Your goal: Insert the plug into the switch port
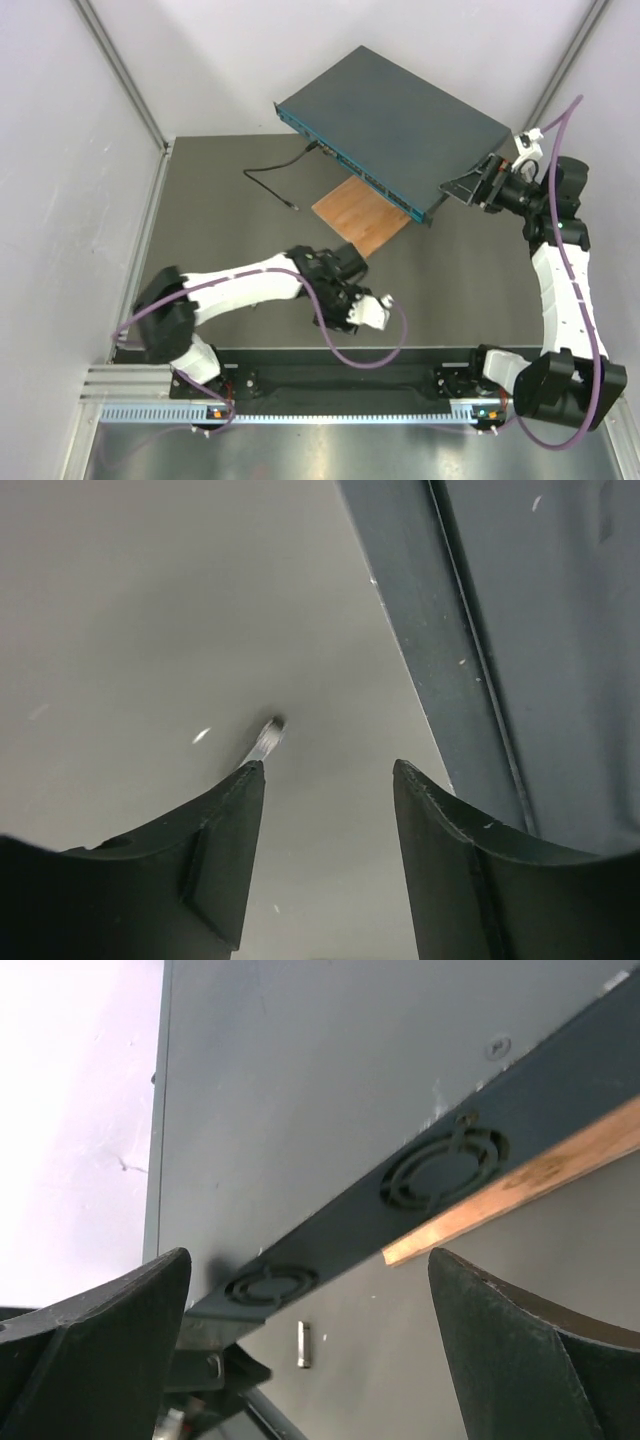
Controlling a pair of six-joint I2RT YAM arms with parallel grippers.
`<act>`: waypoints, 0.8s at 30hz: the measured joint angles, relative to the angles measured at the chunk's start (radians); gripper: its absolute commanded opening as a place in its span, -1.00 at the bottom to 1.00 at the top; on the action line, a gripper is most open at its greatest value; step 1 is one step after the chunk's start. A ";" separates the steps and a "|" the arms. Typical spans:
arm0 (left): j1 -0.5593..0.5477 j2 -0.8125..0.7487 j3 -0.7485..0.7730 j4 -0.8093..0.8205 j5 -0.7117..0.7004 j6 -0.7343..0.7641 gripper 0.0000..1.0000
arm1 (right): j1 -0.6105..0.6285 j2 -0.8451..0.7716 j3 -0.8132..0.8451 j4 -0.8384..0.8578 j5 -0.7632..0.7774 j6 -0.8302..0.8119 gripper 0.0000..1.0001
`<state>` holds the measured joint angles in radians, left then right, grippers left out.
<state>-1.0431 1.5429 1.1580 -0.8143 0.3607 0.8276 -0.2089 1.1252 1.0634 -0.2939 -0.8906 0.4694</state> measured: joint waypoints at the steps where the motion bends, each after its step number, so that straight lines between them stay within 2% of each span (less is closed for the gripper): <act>1: -0.025 0.048 0.005 0.000 -0.025 0.021 0.18 | -0.008 -0.010 0.000 -0.010 -0.001 -0.010 1.00; 8: -0.077 0.264 0.053 0.002 -0.152 0.118 0.04 | -0.097 -0.062 0.000 -0.079 -0.044 -0.066 1.00; 15: -0.080 0.322 0.083 0.011 -0.243 0.184 -0.06 | -0.127 -0.086 0.008 -0.122 -0.081 -0.102 0.99; 19: -0.080 0.323 0.080 0.019 -0.274 0.218 -0.21 | -0.128 -0.087 0.017 -0.130 -0.093 -0.115 0.99; 23: -0.084 0.320 0.062 0.030 -0.288 0.241 -0.53 | -0.128 -0.087 0.018 -0.134 -0.102 -0.126 0.99; 24: -0.088 0.318 0.058 0.027 -0.291 0.246 -0.72 | -0.128 -0.087 0.018 -0.136 -0.103 -0.129 1.00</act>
<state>-1.1309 1.8610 1.2160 -0.7868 0.0692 1.0733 -0.3370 1.0386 1.0813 -0.4297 -0.9936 0.3405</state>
